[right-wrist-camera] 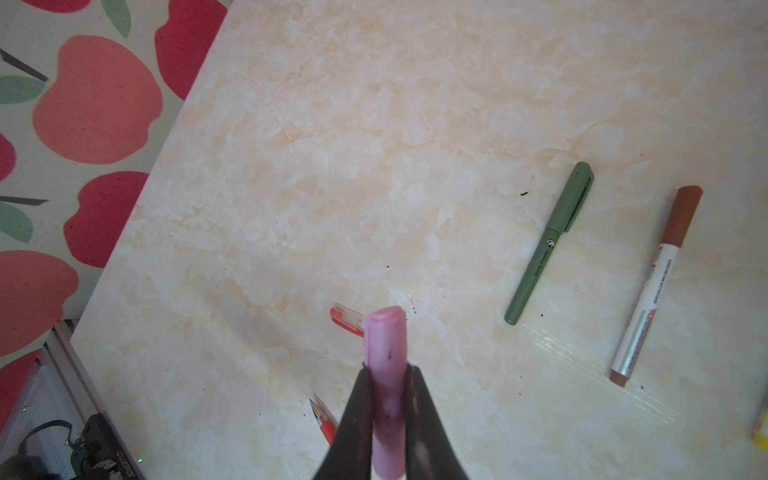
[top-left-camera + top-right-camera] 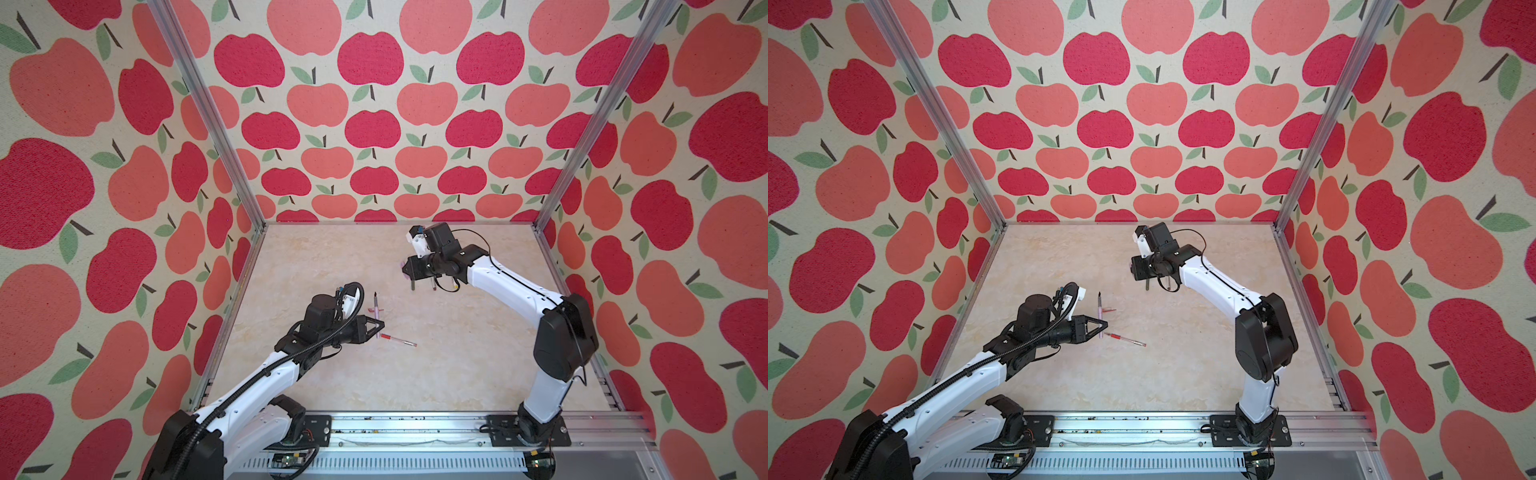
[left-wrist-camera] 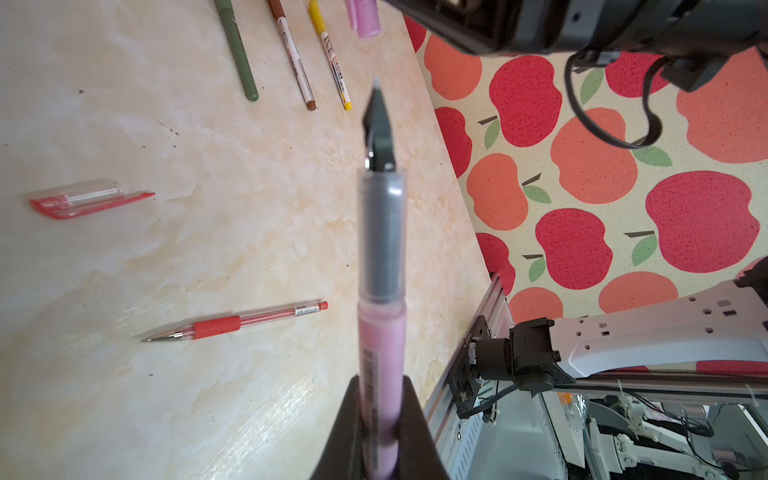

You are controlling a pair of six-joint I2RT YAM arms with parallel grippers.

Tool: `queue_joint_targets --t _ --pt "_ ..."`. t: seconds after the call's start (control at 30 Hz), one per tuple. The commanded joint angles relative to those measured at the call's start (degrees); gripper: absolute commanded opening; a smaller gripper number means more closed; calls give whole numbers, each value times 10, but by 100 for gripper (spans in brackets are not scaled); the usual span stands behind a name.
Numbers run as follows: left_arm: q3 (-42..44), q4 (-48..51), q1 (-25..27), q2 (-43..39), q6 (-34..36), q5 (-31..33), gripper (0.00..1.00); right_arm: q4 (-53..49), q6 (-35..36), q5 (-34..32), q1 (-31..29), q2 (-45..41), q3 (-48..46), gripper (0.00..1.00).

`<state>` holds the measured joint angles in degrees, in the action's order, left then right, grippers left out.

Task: Insert the pens into the pen caps
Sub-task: 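Carry the pink cap with right gripper toward the pen held by left gripper, then lower the pink cap with right gripper onto the pen nib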

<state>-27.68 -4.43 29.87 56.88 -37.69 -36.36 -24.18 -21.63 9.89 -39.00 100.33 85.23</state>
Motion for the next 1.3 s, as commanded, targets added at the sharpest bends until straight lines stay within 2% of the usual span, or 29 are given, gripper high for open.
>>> queue_joint_targets --t 0.0,0.13,0.37,0.73,1.27 --pt "-10 -37 23 15 -7 19 0 79 -69 25 0 -54 -45 11" --pt "-16 -56 42 33 -13 29 0 127 -116 63 -2 -79 -78 11" --pt "-34 -70 61 52 -17 36 0 168 -152 81 -13 -94 -99 11" --pt "-56 -96 72 91 -21 44 0 184 -176 99 -37 -98 -104 11" --pt "-55 -99 75 88 -17 53 0 172 -170 81 -55 -115 -117 11"
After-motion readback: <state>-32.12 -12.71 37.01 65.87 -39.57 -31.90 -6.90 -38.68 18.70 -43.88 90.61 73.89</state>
